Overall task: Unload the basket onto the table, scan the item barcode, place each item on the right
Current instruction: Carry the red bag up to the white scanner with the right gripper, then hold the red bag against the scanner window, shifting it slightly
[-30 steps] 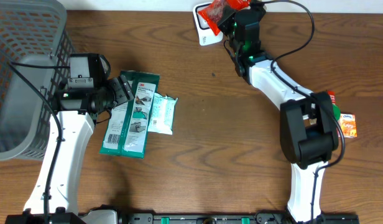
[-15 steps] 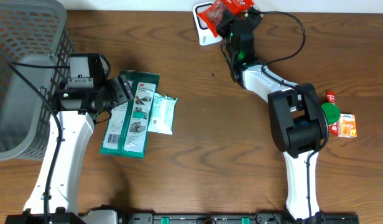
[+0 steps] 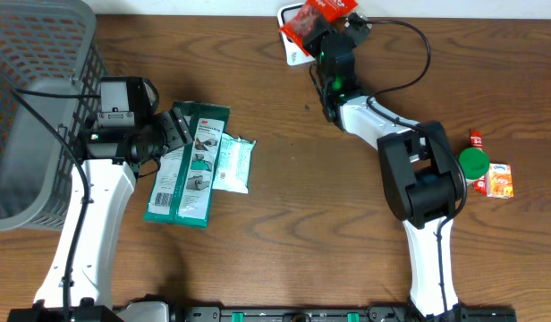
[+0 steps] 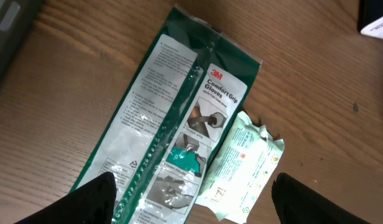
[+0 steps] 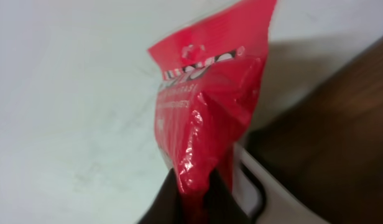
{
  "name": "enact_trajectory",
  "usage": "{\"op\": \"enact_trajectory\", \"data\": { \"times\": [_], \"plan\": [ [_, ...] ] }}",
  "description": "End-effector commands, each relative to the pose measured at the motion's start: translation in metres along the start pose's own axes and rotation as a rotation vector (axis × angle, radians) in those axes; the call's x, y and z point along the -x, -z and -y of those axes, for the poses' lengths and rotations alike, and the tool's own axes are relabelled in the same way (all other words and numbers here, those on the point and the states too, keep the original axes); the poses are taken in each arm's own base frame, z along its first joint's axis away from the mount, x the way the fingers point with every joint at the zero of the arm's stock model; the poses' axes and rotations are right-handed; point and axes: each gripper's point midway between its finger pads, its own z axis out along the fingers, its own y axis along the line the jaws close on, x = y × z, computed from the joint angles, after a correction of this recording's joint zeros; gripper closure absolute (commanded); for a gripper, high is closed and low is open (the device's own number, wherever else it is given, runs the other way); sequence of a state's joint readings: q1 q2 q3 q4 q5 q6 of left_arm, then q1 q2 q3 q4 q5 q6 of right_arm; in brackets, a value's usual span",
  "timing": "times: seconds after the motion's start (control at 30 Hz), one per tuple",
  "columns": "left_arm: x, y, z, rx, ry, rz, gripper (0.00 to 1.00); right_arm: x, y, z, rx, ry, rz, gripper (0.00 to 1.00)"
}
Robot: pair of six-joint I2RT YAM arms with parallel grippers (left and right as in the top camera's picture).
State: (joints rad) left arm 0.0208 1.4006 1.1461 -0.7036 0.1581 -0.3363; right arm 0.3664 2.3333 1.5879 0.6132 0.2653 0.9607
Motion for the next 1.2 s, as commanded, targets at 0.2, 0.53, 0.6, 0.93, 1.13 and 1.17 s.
{"op": "enact_trajectory", "data": {
  "times": [0.2, 0.53, 0.6, 0.93, 1.13, 1.17],
  "plan": [
    [0.006, 0.006, 0.001, -0.004, -0.008, 0.020, 0.19, 0.017, -0.003, -0.006, 0.017, -0.079, 0.070, 0.99],
    [0.006, 0.006, 0.001, -0.004, -0.008, 0.020, 0.19, -0.009, -0.028, -0.001, 0.131, -0.124, 0.065, 0.99],
    [0.006, 0.006, 0.001, -0.004, -0.008, 0.020, 0.19, -0.012, -0.033, 0.001, 0.134, -0.118, 0.068, 0.99],
    [0.006, 0.006, 0.001, -0.004, -0.008, 0.020, 0.19, 0.006, -0.038, -0.023, 0.166, 0.052, 0.122, 0.99],
    [0.006, 0.006, 0.001, -0.004, -0.008, 0.020, 0.19, 0.020, -0.039, -0.043, 0.202, 0.059, 0.158, 0.99],
    [0.006, 0.006, 0.001, -0.004, -0.008, 0.020, 0.19, 0.022, -0.039, -0.044, 0.203, 0.058, 0.161, 0.99]
  ]
}}
